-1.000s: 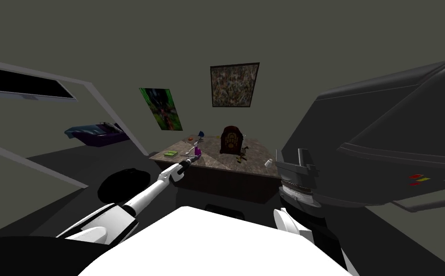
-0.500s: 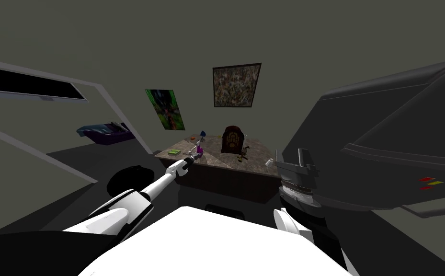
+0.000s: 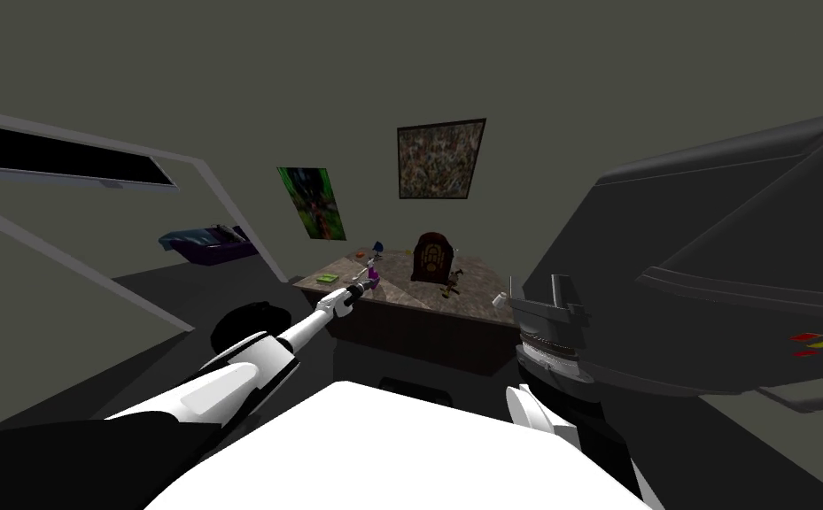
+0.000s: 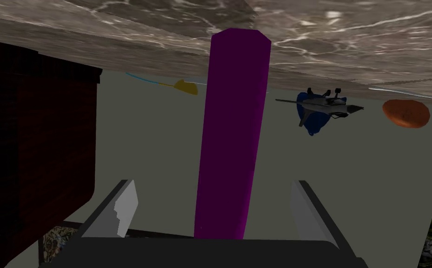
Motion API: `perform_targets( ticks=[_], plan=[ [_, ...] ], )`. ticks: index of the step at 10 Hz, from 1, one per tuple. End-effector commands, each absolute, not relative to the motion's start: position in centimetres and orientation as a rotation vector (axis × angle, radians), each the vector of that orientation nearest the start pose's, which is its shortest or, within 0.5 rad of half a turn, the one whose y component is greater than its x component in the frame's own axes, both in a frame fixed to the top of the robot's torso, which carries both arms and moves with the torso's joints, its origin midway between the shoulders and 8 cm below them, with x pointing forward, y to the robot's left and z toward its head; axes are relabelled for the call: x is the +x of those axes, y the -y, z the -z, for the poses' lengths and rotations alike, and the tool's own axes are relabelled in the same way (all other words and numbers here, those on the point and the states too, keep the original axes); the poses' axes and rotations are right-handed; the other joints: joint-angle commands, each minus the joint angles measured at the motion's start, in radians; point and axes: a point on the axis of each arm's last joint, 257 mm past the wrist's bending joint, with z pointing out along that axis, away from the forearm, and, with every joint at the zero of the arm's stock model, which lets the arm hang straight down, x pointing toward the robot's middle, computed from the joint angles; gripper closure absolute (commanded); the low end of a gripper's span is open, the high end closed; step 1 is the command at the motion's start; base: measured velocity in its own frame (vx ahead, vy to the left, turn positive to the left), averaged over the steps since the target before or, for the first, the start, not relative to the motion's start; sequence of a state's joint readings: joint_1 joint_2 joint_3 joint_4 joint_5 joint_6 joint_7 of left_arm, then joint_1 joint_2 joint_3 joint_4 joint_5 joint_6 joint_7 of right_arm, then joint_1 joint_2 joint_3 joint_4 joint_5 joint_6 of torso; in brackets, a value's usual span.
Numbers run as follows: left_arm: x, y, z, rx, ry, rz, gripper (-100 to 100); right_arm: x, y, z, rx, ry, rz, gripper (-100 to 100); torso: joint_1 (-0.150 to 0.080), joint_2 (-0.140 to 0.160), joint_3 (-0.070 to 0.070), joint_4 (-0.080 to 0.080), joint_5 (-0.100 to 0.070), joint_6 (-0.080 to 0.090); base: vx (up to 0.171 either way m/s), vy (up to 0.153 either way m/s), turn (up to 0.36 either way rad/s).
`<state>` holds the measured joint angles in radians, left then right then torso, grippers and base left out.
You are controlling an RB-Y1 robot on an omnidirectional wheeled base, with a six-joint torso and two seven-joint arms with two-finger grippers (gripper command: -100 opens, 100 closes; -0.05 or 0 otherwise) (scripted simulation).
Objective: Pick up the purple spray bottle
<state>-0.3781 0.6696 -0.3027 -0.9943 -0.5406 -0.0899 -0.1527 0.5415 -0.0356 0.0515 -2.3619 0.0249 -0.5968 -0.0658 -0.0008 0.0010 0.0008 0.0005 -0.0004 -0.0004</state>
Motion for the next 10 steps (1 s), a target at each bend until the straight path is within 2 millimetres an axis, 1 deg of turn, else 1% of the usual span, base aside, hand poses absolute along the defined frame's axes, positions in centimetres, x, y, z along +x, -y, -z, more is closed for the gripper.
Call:
perform_targets(
  ticks=[1,2,3,4,5,6,8,9,10],
  plan=[
    [62.0,-38.8,26.2,-0.059,-1.811,0.128,-100,30.9,25.3,-6.3,0.533,-0.545,-1.422,0,0.0,0.0,0.0,0.0,0.0,0.0,0.009,0.003,0.003],
    [62.7,-36.2,26.9,-0.005,-1.83,0.157,-100,30.9,25.3,-6.3,0.533,-0.545,-1.422,0,0.0,-0.001,-0.001,0.0,0.0,0.0,-0.047,0.007,0.17],
    [63.4,-36.7,26.3,-0.01,-1.826,0.145,-100,30.9,25.3,-6.3,0.533,-0.545,-1.422,0,0.001,0.001,0.0,0.0,0.0,-0.001,-0.07,0.006,0.089],
    [64.2,-36.8,25.3,-0.011,-1.813,0.138,-100,30.9,25.3,-6.3,0.533,-0.545,-1.422,0,0.0,0.003,0.001,0.0,0.0,0.0,-0.038,0.003,-0.023],
    [64.7,-37.3,25.0,-0.018,-1.813,0.126,-100,30.9,25.3,-6.3,0.533,-0.545,-1.422,0,0.0,0.002,0.001,0.0,0.0,0.0,-0.007,0.0,-0.017],
    [65.1,-34.6,25.7,0.043,-1.832,0.155,-100,30.9,25.3,-6.3,0.533,-0.545,-1.422,0,0.0,0.0,0.0,0.0,0.0,0.0,-0.056,0.004,0.167],
    [66.9,-34.9,23.2,0.039,-1.804,0.136,-100,30.9,25.3,-6.3,0.533,-0.545,-1.422,0,0.0,0.003,0.001,0.0,0.0,0.0,-0.045,0.005,0.034],
    [67.2,-35.9,23.3,0.025,-1.812,0.117,-100,30.9,25.3,-6.3,0.533,-0.545,-1.422,0,0.0,0.001,0.001,0.0,0.0,0.0,-0.006,0.004,-0.012],
    [67.1,-35.5,23.5,0.028,-1.811,0.129,-100,30.9,25.3,-6.3,0.533,-0.545,-1.422,0,0.0,0.0,0.0,0.0,0.0,0.0,0.0,0.0,0.0]
  ],
)
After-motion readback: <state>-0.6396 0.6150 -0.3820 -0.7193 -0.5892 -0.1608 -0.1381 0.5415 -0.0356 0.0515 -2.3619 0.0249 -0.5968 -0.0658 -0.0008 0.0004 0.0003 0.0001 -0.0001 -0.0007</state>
